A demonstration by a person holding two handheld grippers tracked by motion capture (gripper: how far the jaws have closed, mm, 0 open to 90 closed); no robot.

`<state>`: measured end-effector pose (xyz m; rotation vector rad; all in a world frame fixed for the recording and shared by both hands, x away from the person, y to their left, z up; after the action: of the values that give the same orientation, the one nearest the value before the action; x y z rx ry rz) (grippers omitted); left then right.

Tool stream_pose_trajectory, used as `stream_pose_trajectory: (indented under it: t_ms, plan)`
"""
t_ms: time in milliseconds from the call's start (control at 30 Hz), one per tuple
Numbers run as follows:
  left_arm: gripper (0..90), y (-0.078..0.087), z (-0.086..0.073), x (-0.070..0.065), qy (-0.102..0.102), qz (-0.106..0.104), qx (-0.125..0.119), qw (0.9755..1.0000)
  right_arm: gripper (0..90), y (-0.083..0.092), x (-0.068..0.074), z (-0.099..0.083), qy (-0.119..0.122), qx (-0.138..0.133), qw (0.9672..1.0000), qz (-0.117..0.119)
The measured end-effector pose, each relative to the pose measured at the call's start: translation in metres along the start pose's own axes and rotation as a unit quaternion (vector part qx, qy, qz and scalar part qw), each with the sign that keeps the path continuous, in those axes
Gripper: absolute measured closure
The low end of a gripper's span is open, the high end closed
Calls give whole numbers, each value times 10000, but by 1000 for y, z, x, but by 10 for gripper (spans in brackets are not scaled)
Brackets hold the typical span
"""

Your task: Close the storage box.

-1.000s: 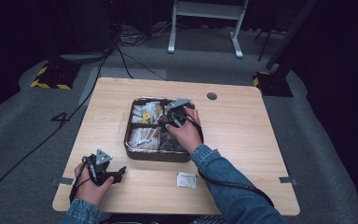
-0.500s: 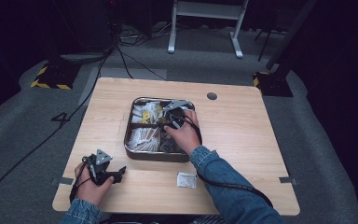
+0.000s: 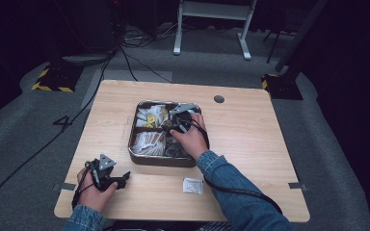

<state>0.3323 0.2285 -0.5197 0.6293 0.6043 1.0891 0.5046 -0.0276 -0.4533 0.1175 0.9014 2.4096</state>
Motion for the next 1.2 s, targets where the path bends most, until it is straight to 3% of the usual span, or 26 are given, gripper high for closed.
stream_pose_trajectory:
  t_ms: [233,600,1200]
  plan:
    - [152,-1,1,0,-21,-4,7,10000,490,16,-8,0,-173,-170,9997,78]
    - [149,-4,4,0,-44,-40,16,10000,479,49,-18,0,-222,-319,9992,21]
    - [149,-4,4,1,-89,-112,25,9999,460,117,-49,-28,-330,-438,9984,-139]
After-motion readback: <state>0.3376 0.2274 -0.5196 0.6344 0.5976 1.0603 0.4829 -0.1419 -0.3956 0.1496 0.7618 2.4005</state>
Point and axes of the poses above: each handheld gripper's, and its own axes: y roughly backward along the jaws, z roughly out of its top, x roughly to its left, the point moved 2 cm from there along -y, roughly forward along the jaws, and after that the axes turned 9 degrees about y, right-handed, at the moved point
